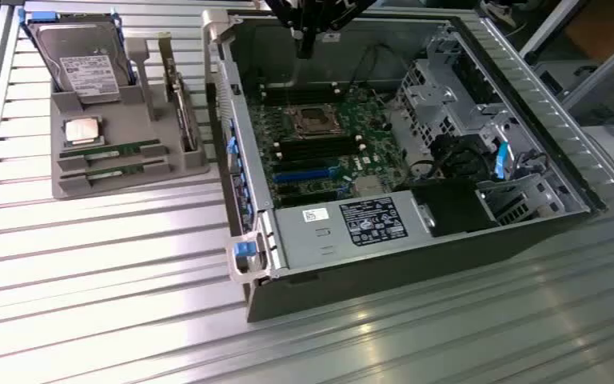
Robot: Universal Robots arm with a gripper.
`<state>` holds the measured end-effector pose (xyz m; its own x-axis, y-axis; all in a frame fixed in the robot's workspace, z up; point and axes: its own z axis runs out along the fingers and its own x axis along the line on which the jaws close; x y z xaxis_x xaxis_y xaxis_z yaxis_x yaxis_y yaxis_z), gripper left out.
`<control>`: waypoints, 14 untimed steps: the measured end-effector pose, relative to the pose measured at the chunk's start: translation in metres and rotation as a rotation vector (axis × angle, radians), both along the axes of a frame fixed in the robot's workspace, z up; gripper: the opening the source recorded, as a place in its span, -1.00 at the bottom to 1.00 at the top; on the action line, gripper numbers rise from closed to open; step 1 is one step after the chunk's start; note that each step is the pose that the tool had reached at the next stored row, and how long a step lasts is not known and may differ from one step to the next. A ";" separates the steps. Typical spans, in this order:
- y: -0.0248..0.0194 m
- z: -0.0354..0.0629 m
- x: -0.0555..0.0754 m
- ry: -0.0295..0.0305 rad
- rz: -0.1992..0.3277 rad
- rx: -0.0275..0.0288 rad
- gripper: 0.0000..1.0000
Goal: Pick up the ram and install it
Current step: 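Reach for the ram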
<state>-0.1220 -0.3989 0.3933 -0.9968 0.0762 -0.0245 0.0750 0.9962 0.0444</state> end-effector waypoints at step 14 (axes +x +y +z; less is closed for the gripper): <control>0.0000 0.0000 -0.007 0.0000 0.000 0.0000 -0.79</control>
